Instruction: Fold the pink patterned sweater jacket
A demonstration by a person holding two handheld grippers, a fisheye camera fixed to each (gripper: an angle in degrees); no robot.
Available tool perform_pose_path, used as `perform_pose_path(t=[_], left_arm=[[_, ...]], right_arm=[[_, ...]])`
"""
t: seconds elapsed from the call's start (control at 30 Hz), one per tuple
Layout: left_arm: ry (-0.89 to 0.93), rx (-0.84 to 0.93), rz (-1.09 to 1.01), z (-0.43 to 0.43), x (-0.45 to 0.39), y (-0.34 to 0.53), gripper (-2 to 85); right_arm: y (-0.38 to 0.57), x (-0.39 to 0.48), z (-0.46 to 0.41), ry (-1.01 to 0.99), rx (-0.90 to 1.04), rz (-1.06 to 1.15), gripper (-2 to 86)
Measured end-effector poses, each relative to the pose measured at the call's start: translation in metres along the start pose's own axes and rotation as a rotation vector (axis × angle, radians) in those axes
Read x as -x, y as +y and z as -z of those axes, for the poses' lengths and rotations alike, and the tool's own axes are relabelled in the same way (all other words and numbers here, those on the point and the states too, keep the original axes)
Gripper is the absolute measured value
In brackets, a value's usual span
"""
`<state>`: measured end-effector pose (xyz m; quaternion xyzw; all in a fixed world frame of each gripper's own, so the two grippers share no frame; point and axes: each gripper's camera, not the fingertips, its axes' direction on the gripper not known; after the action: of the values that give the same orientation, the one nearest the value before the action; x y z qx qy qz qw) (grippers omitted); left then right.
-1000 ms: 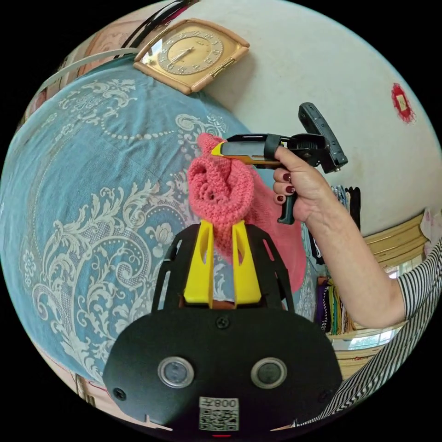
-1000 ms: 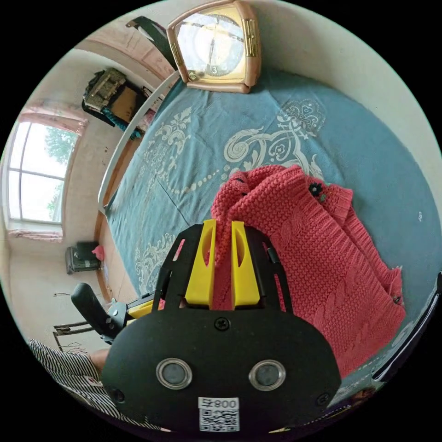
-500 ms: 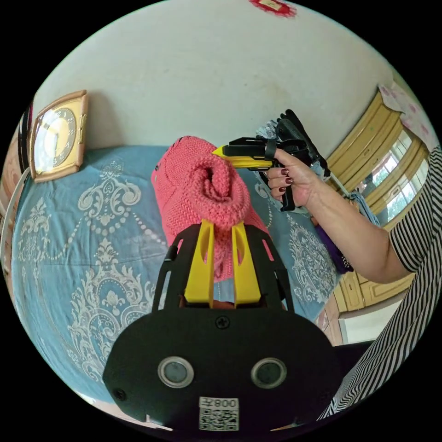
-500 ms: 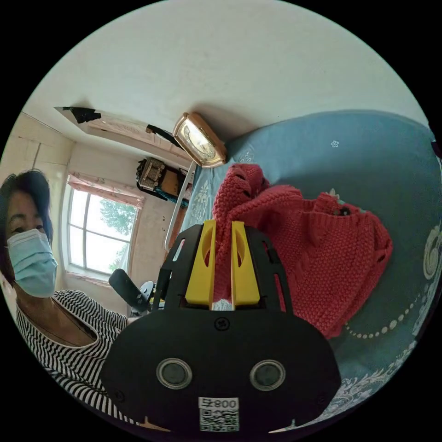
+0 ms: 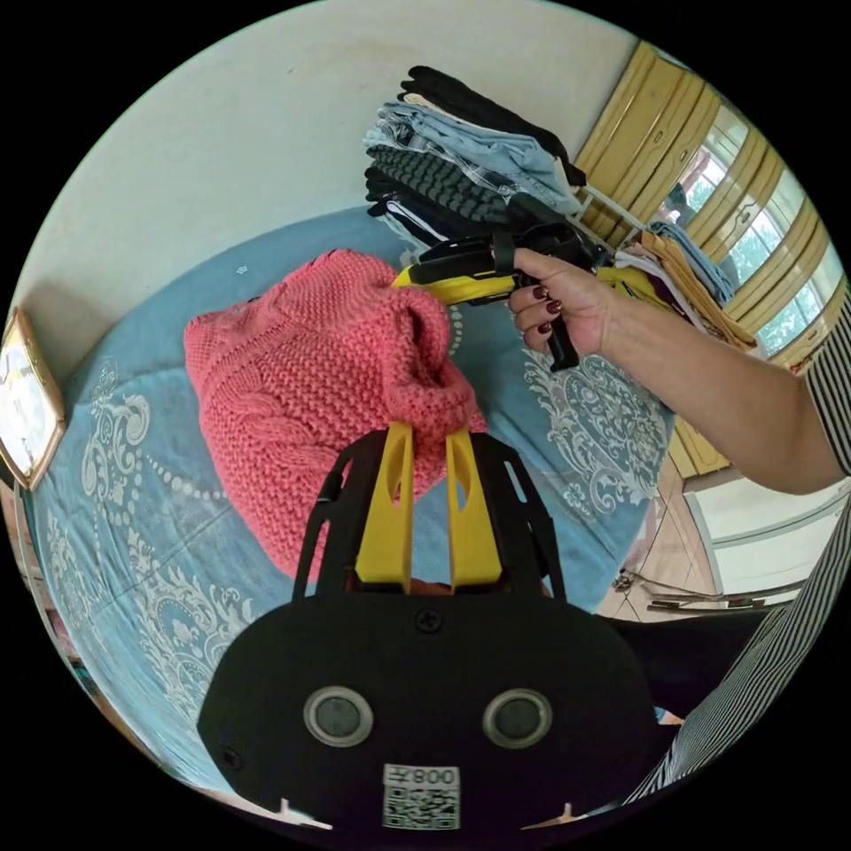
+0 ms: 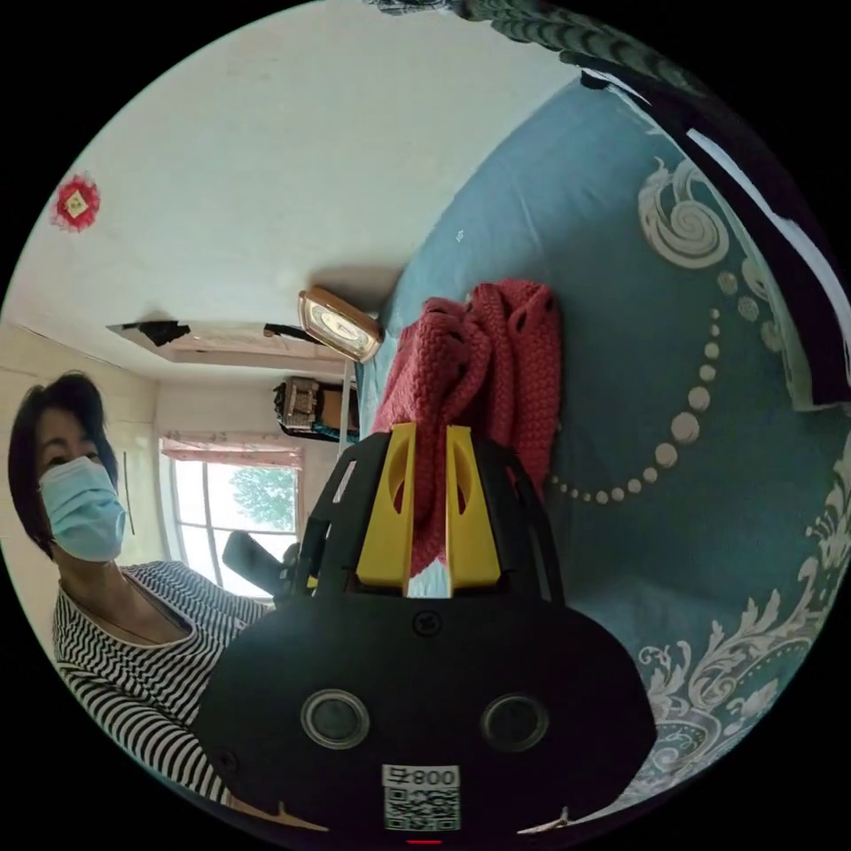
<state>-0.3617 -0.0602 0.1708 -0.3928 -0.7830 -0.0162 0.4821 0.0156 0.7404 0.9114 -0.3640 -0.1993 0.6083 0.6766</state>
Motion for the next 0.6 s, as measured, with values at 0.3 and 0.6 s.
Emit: perform_pose_path(t=[0.3, 0.6], left_arm=[[-0.125, 0.104, -0.087, -0.034, -0.044, -0.033, 7.0], [-0.346, 0.115, -0.264, -0.043, -0.086, -0.042, 7.3]], right_arm=[[0.018, -0.038, 0.041, 0.052, -0.018, 0.003, 1.4], [0.063, 0.024, 0.011, 0.086, 0.104, 0.25, 0.1]])
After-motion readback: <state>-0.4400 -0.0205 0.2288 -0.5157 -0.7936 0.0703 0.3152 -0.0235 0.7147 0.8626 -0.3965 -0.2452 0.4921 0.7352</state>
